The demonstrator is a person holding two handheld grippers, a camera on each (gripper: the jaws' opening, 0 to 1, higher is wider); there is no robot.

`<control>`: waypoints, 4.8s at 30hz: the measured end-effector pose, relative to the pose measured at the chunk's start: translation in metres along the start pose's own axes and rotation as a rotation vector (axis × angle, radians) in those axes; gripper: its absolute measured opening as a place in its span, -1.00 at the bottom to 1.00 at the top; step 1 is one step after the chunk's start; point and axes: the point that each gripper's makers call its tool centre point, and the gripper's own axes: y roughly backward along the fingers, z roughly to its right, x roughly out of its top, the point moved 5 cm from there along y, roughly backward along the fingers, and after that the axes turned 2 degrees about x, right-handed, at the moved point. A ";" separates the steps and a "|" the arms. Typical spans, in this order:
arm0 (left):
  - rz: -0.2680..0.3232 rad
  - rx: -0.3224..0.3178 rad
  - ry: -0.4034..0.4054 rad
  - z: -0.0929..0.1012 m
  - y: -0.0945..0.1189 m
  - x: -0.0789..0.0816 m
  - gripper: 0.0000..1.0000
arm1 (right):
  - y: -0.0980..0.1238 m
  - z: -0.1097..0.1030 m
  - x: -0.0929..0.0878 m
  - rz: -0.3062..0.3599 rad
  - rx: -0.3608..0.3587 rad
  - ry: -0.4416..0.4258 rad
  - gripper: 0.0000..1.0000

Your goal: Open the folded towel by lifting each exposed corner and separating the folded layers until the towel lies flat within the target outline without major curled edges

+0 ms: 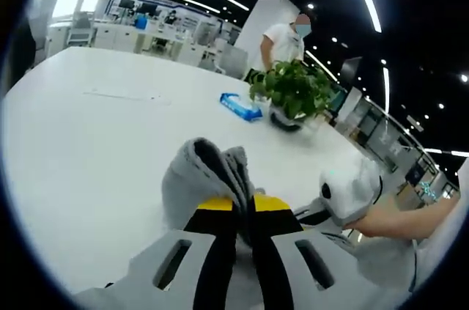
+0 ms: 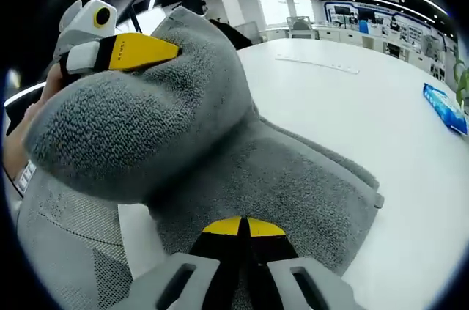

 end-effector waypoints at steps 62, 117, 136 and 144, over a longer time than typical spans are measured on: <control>-0.395 0.154 -1.043 -0.020 0.007 -0.020 -0.90 | 0.068 0.060 -0.040 -0.029 -0.214 -0.046 -1.00; -0.469 0.169 -0.671 -0.095 -0.021 -0.064 -0.87 | 0.066 0.056 -0.042 0.056 -0.271 0.066 -1.00; -0.220 0.342 -0.542 -0.091 -0.012 -0.075 -0.87 | 0.066 0.054 -0.043 0.065 -0.277 0.082 -1.00; -0.142 0.334 -0.337 -0.100 -0.009 -0.073 -0.71 | 0.065 0.051 -0.043 0.039 -0.320 0.143 -1.00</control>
